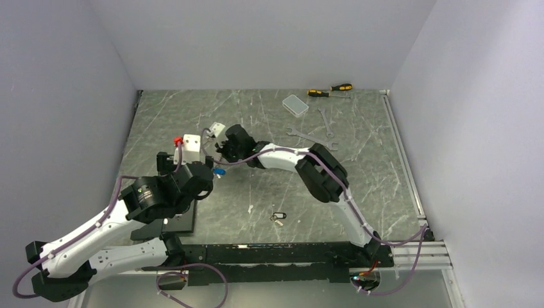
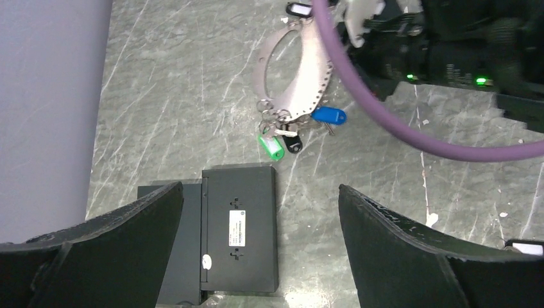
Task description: Put the keys on the keyring
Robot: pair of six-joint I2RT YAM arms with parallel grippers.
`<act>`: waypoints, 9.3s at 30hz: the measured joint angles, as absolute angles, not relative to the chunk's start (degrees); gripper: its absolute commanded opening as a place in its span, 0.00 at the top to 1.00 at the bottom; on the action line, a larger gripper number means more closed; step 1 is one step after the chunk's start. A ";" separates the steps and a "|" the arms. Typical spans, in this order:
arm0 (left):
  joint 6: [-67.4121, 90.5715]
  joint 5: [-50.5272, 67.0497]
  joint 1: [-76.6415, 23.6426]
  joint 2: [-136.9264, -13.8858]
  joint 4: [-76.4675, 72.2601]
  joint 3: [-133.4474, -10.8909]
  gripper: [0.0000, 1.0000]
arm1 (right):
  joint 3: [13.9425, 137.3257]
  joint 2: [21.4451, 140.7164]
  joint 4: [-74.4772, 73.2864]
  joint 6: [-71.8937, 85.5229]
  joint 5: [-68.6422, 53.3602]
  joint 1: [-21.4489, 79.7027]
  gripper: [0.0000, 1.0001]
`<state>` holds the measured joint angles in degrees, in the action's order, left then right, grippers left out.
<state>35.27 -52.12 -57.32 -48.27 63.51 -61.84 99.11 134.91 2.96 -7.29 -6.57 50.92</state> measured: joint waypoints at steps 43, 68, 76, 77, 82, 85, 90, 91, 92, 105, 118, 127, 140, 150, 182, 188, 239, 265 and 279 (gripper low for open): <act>30.61 -46.09 -57.08 -53.84 60.03 -60.95 0.08 | 43.55 94.28 4.43 6.09 16.29 49.93 1.00; 28.67 -45.65 -57.08 -56.93 58.83 -60.71 0.07 | 41.60 87.53 1.43 5.06 16.73 49.43 1.00; 27.88 -45.30 -57.04 -58.02 58.04 -60.60 0.07 | 42.52 91.15 1.26 6.13 12.93 49.43 1.00; 27.83 -45.30 -57.04 -58.02 57.98 -60.53 0.06 | 42.76 91.88 1.26 6.17 12.86 49.43 1.00; 27.59 -45.28 -56.73 -58.02 57.76 -60.27 0.06 | 44.14 93.06 1.52 5.93 13.06 49.28 0.69; 27.24 -45.15 -56.18 -58.02 57.65 -60.20 0.06 | 44.56 93.06 1.26 5.93 13.26 48.95 0.51; 26.52 -44.56 -55.11 -58.02 57.25 -60.12 0.05 | 44.42 89.10 0.43 6.39 11.40 47.75 0.43; 26.39 -44.45 -54.92 -58.02 57.14 -60.10 0.05 | 44.16 87.07 0.40 6.68 10.52 47.03 0.43; 26.24 -44.29 -54.70 -58.02 56.93 -60.07 0.05 | 43.90 84.73 0.51 6.98 9.54 46.09 0.43; 24.64 -41.58 -52.01 -58.50 55.05 -59.48 0.06 | 38.35 79.18 2.79 7.90 3.95 38.54 0.49; 24.25 -40.27 -51.66 -58.41 54.39 -59.37 0.06 | 41.01 89.03 0.56 4.49 3.03 38.48 0.52; 24.05 -40.10 -51.64 -57.89 54.26 -59.35 0.06 | 43.55 91.94 0.36 3.33 4.25 38.50 0.59; 23.68 -39.88 -51.55 -57.82 54.26 -59.35 0.06 | 45.95 94.67 0.40 1.58 5.61 38.65 0.81; 23.59 -39.86 -51.53 -57.67 54.24 -59.33 0.06 | 46.35 94.76 -0.12 0.10 5.39 39.97 1.00; 18.72 -11.49 -51.29 -56.93 34.74 -50.15 0.33 | 37.58 66.41 -8.16 2.94 -2.26 45.87 1.00; 14.39 -1.02 -51.35 -50.13 20.12 -40.91 0.52 | 39.55 63.42 -10.81 -0.27 -3.38 51.07 1.00; -19.38 26.39 -52.38 -62.85 2.92 -41.85 0.87 | 41.19 53.52 -14.61 -5.96 -6.46 58.63 1.00; -19.94 30.26 -52.36 -50.61 -1.06 -39.29 1.00 | 34.06 34.48 -3.70 -2.85 -6.35 58.98 0.37; -30.94 34.41 -52.60 -47.22 -9.06 -32.82 1.00 | 22.83 26.52 11.29 -8.40 -17.78 58.98 0.43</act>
<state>-30.94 34.41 -52.60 -47.22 -9.06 -32.82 22.83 26.52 11.29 -8.40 -17.78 58.98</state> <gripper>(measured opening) 0.012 0.577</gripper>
